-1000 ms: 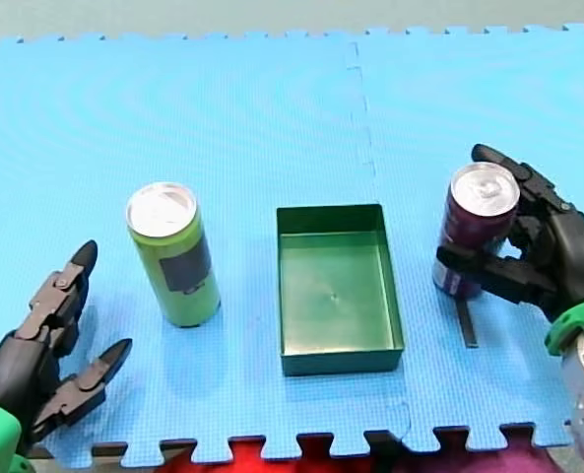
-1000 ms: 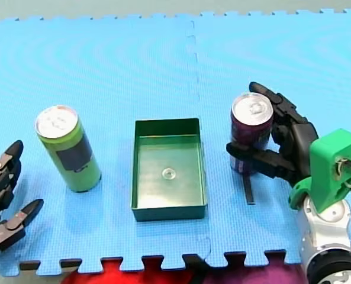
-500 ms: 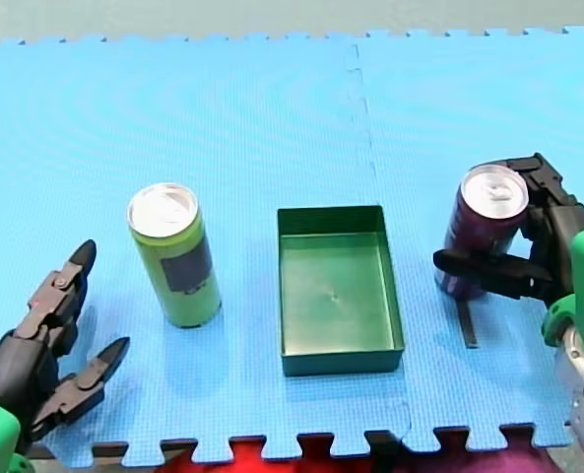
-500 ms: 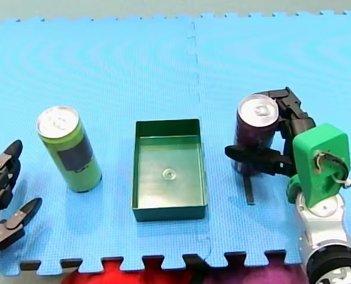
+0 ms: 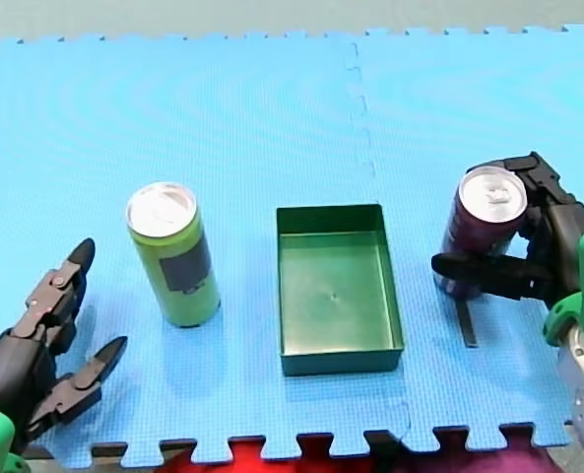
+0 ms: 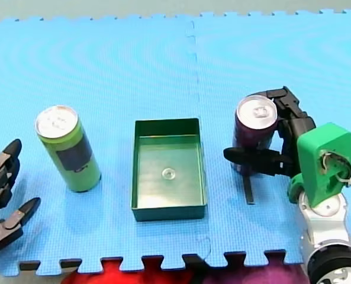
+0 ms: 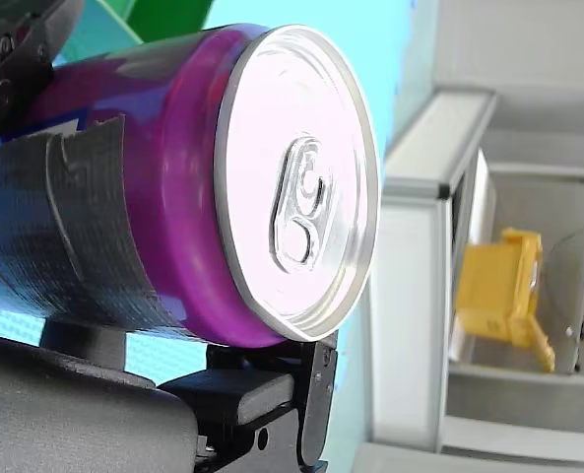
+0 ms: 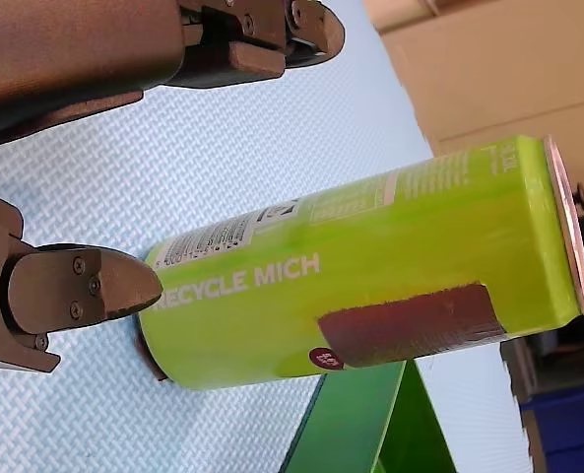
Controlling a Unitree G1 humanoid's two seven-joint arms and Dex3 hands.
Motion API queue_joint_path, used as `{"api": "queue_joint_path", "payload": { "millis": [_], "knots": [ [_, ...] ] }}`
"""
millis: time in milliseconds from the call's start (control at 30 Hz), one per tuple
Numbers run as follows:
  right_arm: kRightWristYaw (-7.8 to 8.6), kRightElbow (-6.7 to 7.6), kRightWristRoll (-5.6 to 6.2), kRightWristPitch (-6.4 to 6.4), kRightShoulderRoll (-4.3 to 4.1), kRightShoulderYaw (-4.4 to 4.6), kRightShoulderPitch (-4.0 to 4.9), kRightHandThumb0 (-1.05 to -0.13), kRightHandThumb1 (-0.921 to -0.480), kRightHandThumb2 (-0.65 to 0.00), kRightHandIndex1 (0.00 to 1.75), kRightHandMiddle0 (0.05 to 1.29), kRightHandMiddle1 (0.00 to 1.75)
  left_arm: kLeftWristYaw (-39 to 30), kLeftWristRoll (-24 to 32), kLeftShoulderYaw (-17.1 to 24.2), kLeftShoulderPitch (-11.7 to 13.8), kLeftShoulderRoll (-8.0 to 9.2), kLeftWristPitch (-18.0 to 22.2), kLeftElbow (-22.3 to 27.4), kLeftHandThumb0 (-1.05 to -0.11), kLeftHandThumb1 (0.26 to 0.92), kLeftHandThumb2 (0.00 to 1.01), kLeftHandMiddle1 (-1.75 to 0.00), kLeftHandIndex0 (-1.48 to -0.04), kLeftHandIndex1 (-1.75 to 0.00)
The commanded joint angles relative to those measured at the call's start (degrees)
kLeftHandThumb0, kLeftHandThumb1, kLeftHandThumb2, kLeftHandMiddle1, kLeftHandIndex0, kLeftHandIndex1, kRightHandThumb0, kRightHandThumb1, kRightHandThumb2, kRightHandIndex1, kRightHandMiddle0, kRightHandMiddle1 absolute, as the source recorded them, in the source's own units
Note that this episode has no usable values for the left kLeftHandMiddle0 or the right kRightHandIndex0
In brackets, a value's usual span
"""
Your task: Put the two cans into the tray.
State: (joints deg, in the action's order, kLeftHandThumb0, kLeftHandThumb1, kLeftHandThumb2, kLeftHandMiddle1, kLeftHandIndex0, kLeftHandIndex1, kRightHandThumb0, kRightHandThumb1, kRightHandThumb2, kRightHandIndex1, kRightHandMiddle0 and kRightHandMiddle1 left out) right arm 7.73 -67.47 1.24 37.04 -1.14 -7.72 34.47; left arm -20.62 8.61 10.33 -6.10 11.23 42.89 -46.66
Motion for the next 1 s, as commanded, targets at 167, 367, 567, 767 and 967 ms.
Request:
{"api": "queue_joint_path", "payload": {
  "millis": [167, 367, 567, 767, 967],
  "knots": [
    [-2.32, 0.06, -0.26, -0.82, 0.14, -0.02, 0.08, -0.342, -0.76, -0.008, 1.75, 0.54, 1.75, -0.29, 0.39, 0.37, -0.4, 0.34, 0.3, -0.29, -1.048, 0.921, 0.4, 0.0, -0.13, 0.0],
    [-2.06, 0.95, 0.66, -1.14, 1.06, -0.37, 0.19, -0.333, -0.764, -0.007, 1.75, 0.54, 1.75, -0.07, 0.34, 0.25, -0.02, 0.15, 0.04, 0.5, -1.048, 0.921, 0.39, 0.0, -0.14, 0.0],
    [2.38, 2.13, 3.96, -1.76, 1.58, -1.94, 0.83, -0.328, -0.765, -0.006, 1.75, 0.54, 1.75, 0.36, 0.07, 0.0, 0.39, -0.03, -0.18, 1.26, -1.048, 0.921, 0.39, 0.0, -0.14, 0.0],
    [4.03, 3.16, 5.53, -1.73, 1.93, -2.85, 1.58, -0.331, -0.768, -0.005, 1.75, 0.55, 1.75, 0.33, 0.19, -0.02, 0.36, -0.02, -0.36, 1.19, -1.048, 0.921, 0.39, 0.0, -0.14, 0.0],
    [5.96, 3.46, 7.09, -1.17, 2.29, -3.8, 2.25, -0.334, -0.769, -0.004, 1.75, 0.55, 1.75, 0.6, 0.01, -0.1, 0.36, -0.07, -0.4, 1.15, -1.048, 0.921, 0.39, 0.0, -0.14, 0.0]
  ]
}}
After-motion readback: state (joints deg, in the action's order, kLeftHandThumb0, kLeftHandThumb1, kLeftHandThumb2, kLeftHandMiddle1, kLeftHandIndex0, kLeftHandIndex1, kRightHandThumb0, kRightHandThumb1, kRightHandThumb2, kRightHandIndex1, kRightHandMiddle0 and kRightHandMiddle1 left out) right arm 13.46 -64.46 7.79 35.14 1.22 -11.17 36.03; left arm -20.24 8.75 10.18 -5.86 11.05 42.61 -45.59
